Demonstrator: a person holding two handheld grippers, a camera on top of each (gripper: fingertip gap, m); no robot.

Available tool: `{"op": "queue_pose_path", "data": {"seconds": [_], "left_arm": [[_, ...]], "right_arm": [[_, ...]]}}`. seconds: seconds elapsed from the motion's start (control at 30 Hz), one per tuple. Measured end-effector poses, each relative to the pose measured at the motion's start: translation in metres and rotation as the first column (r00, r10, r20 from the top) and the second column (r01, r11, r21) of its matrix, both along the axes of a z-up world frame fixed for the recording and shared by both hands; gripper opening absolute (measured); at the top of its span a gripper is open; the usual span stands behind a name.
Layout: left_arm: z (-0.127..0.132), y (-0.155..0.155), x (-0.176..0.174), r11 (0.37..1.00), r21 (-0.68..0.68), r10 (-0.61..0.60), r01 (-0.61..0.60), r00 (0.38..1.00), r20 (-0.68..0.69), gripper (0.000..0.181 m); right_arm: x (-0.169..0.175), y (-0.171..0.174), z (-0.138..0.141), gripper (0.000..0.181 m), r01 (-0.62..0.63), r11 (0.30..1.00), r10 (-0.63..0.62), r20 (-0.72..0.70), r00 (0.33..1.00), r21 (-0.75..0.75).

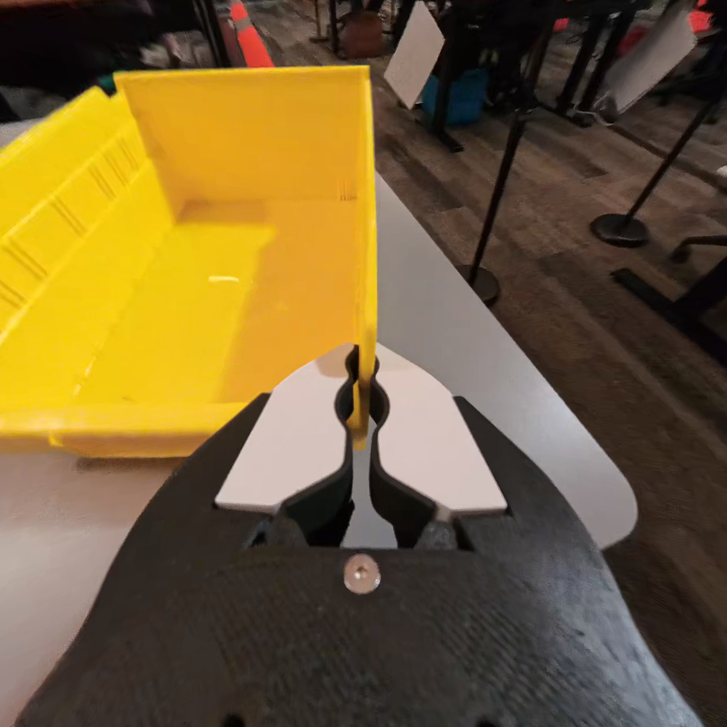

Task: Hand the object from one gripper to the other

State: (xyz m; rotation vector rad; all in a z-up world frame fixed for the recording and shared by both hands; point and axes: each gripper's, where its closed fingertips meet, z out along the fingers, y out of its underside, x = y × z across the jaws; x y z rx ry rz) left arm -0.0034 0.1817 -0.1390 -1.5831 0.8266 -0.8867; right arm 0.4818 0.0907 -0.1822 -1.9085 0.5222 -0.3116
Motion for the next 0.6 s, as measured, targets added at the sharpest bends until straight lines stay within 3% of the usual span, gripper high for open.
{"op": "queue_pose_path", "data": {"seconds": [0.13,0.27,0.33,0.43,0.6], "left_arm": [[-0.008,0.008,-0.003,0.999,-0.043,0.009,-0.010,1.000,-0.018,0.023],[-0.014,0.013,-0.007,0.992,-0.125,0.007,-0.007,1.000,0.002,0.015],[-0.015,0.016,-0.005,0.983,-0.186,-0.008,0.015,0.999,0.035,0.012],[-0.019,0.025,0.002,0.968,-0.249,-0.025,0.042,0.997,0.073,0.030],[-0.028,0.044,0.012,0.935,-0.341,-0.074,0.098,0.994,0.082,0.032]], "right_arm": [[0.013,0.003,0.004,0.006,-0.148,0.979,0.164,-0.105,0.981,0.142],[0.007,0.003,0.001,0.007,-0.292,0.951,0.299,-0.065,0.952,0.101],[0.001,0.002,0.001,0.007,-0.337,0.937,0.342,-0.043,0.939,0.090],[-0.008,-0.001,0.001,0.006,-0.400,0.911,0.407,-0.063,0.911,0.105],[-0.008,0.004,0.002,0.003,-0.396,0.913,0.403,-0.068,0.913,0.095]]}}
